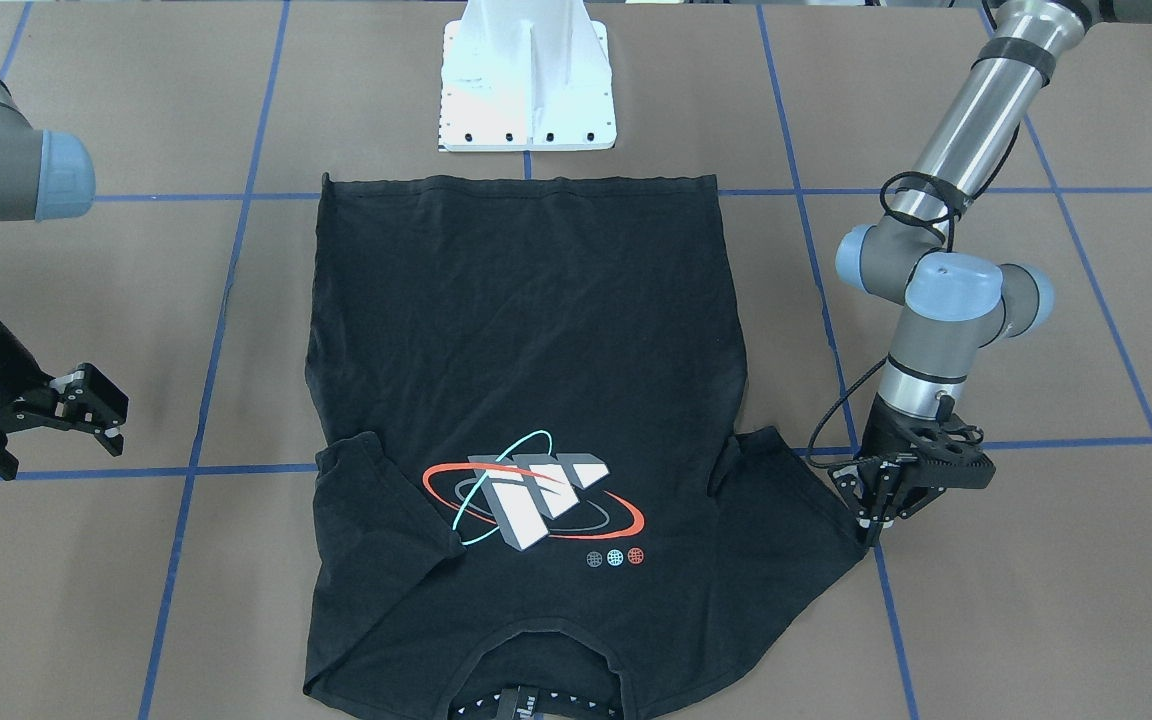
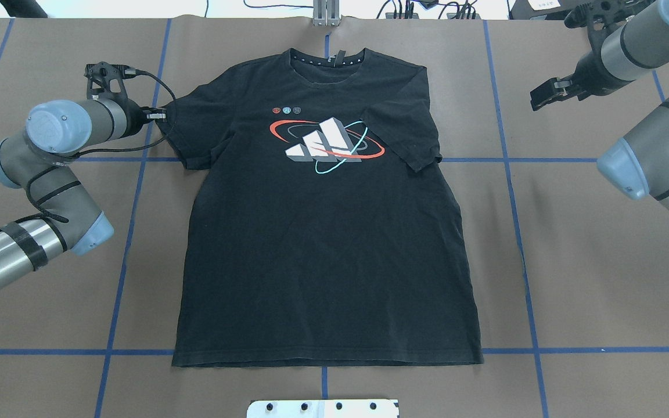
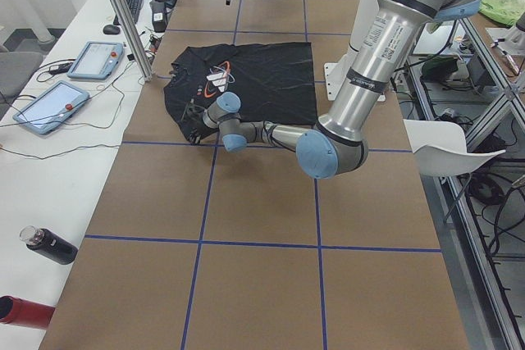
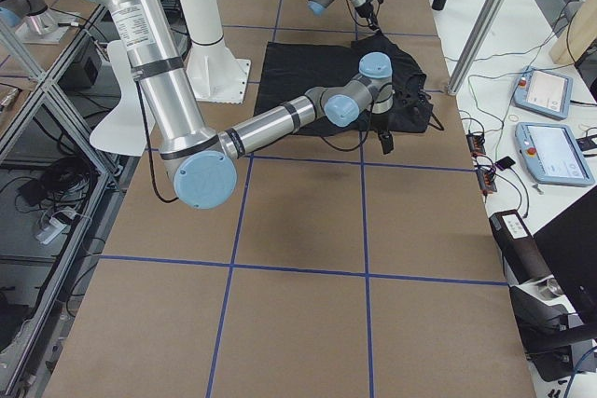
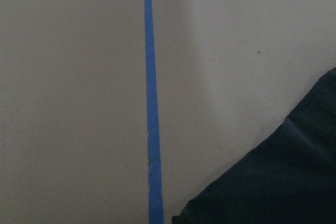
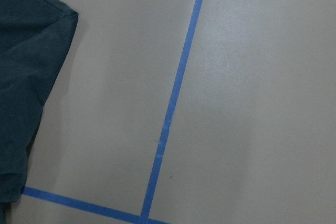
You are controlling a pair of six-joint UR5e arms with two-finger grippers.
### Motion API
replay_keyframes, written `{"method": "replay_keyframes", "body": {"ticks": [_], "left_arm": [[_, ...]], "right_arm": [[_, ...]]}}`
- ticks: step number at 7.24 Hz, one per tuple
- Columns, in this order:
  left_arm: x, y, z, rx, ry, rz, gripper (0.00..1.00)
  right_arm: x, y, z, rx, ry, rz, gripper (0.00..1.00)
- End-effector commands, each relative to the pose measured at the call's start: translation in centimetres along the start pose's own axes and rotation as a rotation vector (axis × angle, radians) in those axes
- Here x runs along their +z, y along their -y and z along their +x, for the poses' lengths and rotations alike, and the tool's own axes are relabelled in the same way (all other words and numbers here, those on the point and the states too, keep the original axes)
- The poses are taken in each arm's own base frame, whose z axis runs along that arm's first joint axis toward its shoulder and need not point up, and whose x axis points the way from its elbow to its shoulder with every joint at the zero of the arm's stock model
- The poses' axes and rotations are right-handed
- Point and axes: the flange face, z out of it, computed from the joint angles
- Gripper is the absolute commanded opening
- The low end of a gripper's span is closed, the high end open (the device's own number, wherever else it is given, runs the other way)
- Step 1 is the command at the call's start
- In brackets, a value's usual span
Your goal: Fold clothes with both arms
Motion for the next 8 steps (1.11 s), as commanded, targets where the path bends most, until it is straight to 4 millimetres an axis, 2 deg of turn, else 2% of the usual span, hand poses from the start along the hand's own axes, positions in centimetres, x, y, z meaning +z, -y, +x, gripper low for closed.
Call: {"method": "replay_keyframes", "body": {"ticks": [1, 2, 4, 5, 6, 8], "left_arm": [[-0.8, 1.5, 1.4, -0.014, -0.019, 0.016, 0.00], [-1.0, 2.5, 2.9, -0.020, -0.027, 0.020, 0.00], [-1.2, 6.4, 10.0, -0.123, 0.019, -0.011, 0.00], [-1.6, 7.8, 12.8, -0.164, 0.031, -0.021, 0.00], [-1.9, 8.5, 15.5, -0.204, 0.036, -0.033, 0.00], [-2.3, 6.7, 21.0, -0.243, 0.005, -0.055, 0.00]], "right_arm": [[0.0, 0.0, -0.1, 0.002, 0.001, 0.000, 1.00], [-0.1, 0.1, -0.2, 0.002, 0.001, 0.002, 1.00], [-0.1, 0.1, -0.2, 0.003, 0.001, 0.002, 1.00], [-0.1, 0.1, -0.1, 0.003, 0.000, 0.002, 1.00], [-0.1, 0.1, -0.2, 0.003, 0.001, 0.002, 1.00], [-0.1, 0.2, -0.3, 0.006, 0.002, 0.005, 1.00]]}}
